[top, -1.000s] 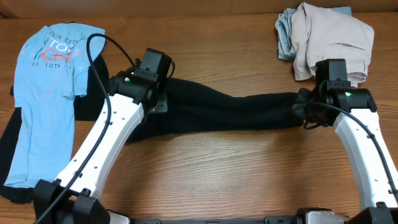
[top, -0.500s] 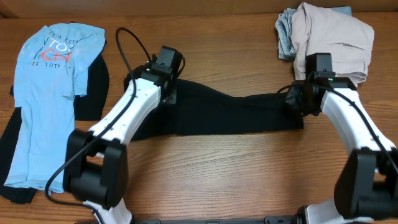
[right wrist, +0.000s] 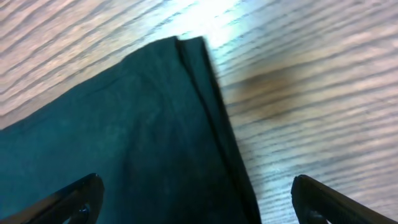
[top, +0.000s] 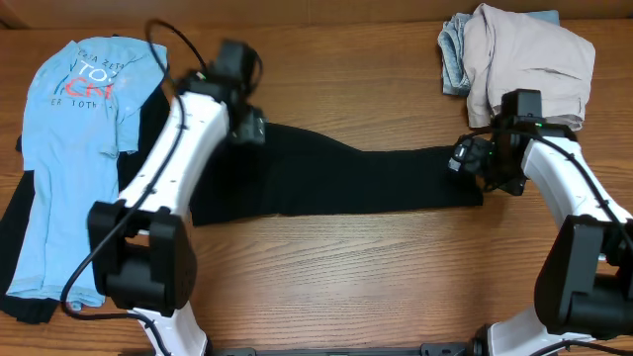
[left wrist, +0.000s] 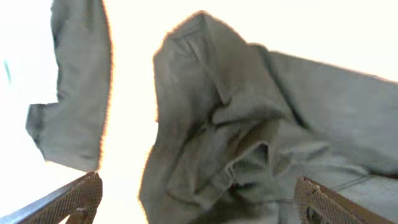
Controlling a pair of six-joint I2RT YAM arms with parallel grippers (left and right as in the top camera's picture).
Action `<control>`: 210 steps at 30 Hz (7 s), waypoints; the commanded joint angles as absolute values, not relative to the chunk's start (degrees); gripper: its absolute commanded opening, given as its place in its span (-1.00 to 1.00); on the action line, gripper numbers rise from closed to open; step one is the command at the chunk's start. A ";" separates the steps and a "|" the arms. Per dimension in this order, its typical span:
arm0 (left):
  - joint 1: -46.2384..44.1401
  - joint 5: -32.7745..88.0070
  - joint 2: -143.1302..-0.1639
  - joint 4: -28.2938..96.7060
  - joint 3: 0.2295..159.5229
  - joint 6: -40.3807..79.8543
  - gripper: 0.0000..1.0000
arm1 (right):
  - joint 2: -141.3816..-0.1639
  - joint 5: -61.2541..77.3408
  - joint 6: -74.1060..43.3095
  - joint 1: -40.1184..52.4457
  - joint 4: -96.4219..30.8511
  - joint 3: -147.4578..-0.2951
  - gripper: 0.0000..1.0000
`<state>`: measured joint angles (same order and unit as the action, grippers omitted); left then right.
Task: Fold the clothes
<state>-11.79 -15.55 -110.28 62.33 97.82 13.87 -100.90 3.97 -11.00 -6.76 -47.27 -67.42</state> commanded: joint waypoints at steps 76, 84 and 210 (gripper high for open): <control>-8.16 -6.68 -109.12 72.62 110.56 4.25 1.00 | -106.41 29.15 -5.80 22.11 -56.47 -86.56 0.26; -8.16 2.83 -110.10 68.58 103.96 -0.34 1.00 | -106.19 25.93 -5.82 14.61 -61.01 -88.27 0.43; -35.14 16.10 -126.96 81.67 131.24 16.73 -0.92 | -106.43 19.53 -12.75 12.49 -41.15 -64.31 -0.92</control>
<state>-35.42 13.98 -127.00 81.17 125.58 15.18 -106.83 20.29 -12.14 12.73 -41.54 -64.82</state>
